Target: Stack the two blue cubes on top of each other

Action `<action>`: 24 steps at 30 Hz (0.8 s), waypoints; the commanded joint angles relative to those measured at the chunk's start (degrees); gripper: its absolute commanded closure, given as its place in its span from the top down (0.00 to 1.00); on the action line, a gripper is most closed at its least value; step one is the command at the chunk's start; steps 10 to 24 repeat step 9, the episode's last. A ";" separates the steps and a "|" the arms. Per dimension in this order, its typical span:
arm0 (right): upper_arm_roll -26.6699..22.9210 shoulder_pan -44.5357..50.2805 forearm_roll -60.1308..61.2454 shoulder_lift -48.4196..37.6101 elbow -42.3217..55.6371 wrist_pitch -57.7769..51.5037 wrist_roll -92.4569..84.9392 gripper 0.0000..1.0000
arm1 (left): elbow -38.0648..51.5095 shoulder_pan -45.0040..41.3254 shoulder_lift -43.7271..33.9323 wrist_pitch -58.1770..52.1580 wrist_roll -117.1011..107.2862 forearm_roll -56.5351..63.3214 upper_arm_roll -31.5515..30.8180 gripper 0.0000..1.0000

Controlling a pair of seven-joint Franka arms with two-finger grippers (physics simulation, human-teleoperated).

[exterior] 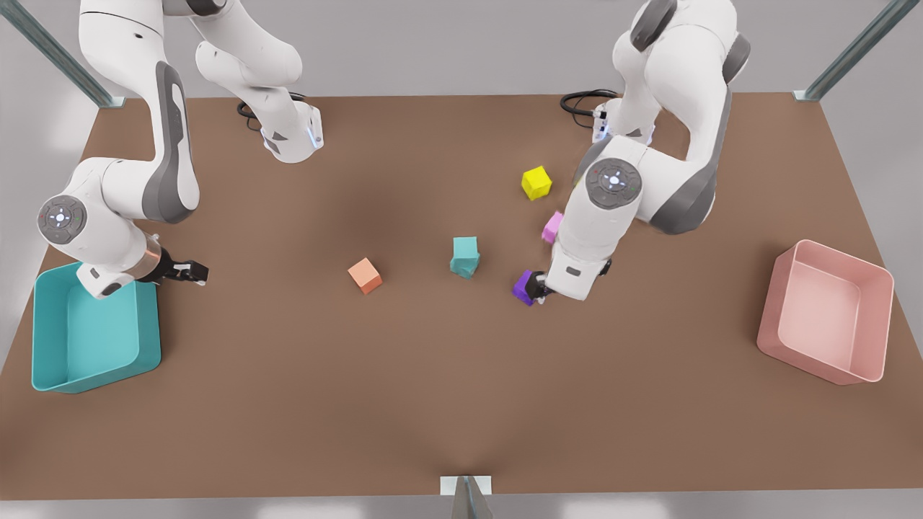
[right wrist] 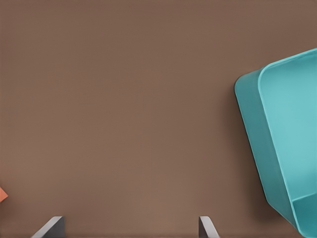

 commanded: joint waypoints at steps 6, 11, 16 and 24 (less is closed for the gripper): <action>-0.01 -0.23 0.07 0.04 0.13 0.05 -0.01 1.00 | -16.96 10.10 -15.88 -2.08 56.57 -18.48 12.62 1.00; -0.01 -0.32 0.07 0.04 0.13 -0.04 -0.01 1.00 | -16.96 9.57 -15.70 -2.78 56.57 -17.87 12.53 1.00; -0.01 -0.32 0.07 0.04 0.13 -0.04 -0.01 1.00 | -16.96 9.57 -15.70 -2.78 56.57 -17.87 12.53 1.00; -0.01 -0.32 0.07 0.04 0.13 -0.04 -0.01 1.00 | -16.96 9.57 -15.70 -2.78 56.57 -17.87 12.53 1.00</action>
